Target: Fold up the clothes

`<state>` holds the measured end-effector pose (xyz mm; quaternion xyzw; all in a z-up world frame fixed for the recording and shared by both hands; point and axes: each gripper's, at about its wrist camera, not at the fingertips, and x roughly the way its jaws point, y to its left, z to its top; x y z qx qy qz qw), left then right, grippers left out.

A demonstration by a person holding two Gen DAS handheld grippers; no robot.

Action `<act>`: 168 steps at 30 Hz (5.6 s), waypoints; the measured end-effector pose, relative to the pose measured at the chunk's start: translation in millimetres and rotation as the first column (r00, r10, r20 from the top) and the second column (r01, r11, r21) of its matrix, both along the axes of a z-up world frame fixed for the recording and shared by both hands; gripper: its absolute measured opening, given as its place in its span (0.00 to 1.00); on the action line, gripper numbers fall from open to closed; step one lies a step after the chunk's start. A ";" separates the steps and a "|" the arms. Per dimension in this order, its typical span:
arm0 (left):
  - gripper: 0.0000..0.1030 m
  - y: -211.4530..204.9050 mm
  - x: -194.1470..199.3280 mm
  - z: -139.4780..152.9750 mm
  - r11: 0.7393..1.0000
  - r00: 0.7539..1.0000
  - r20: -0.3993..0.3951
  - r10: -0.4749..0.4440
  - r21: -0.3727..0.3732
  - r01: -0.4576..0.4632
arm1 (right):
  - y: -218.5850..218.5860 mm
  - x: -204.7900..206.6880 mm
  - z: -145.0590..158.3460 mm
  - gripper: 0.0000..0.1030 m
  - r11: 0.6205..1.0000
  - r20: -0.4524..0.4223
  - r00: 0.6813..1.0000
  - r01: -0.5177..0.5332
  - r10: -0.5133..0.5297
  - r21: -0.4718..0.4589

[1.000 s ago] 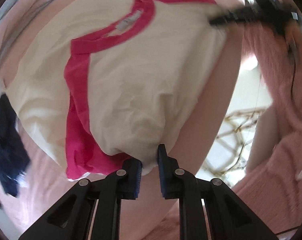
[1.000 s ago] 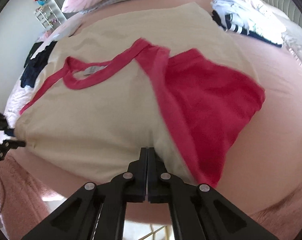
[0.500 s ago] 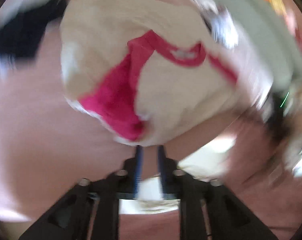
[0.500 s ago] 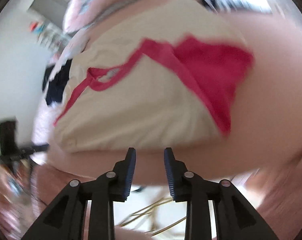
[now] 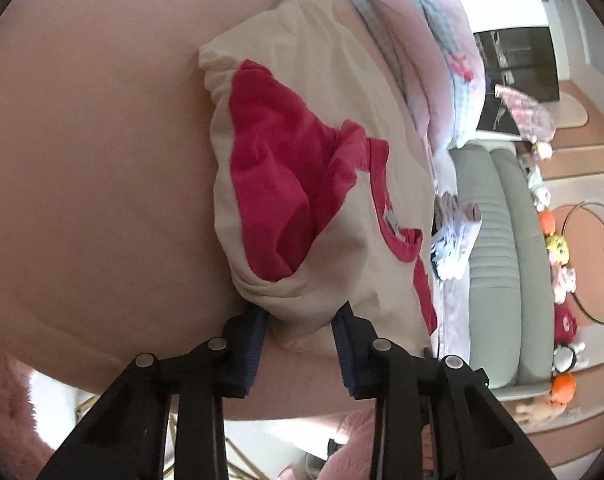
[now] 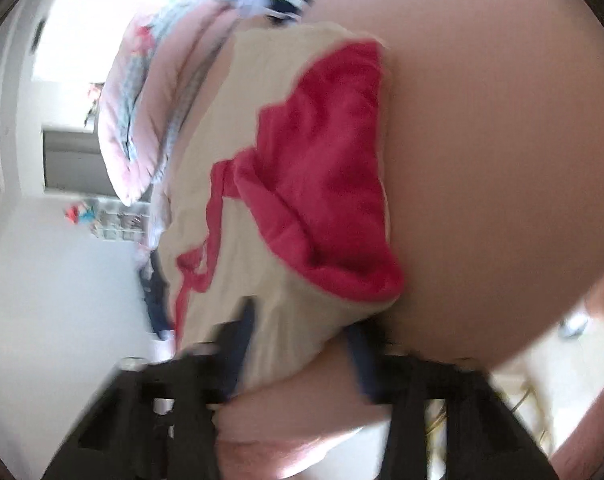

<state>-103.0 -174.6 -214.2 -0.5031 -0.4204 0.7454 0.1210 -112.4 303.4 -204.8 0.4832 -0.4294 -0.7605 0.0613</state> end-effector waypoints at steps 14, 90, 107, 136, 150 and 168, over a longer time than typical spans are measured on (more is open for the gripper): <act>0.17 16.6 -87.5 100.3 0.765 0.871 -0.025 -0.491 -0.490 0.417 | -48.5 -42.0 67.4 0.07 0.856 -0.145 0.955 -0.156 0.258 0.493; 0.06 56.7 -157.8 58.5 0.630 0.864 0.047 -0.501 -0.665 0.402 | -114.6 -167.8 16.8 0.33 0.673 0.050 0.869 -0.417 0.493 0.611; 0.74 99.7 10.3 53.4 0.530 0.871 -0.035 -0.490 -0.805 0.266 | -121.2 -23.8 44.7 0.36 0.673 0.007 0.854 -0.414 0.520 0.613; 0.76 111.2 -170.6 50.4 0.575 0.855 0.117 -0.505 -0.693 0.435 | -130.7 -134.9 27.8 0.46 0.500 0.159 0.809 -0.490 0.566 0.714; 0.74 114.9 -16.7 88.8 0.502 0.849 -0.186 -0.495 -0.858 0.105 | -164.5 -38.8 57.6 0.48 0.589 -0.005 0.813 -0.418 0.583 0.692; 0.75 79.7 24.5 65.7 0.667 0.876 -0.259 -0.407 -0.739 0.091 | -125.3 -5.2 42.7 0.48 0.567 0.094 0.917 -0.318 0.388 0.760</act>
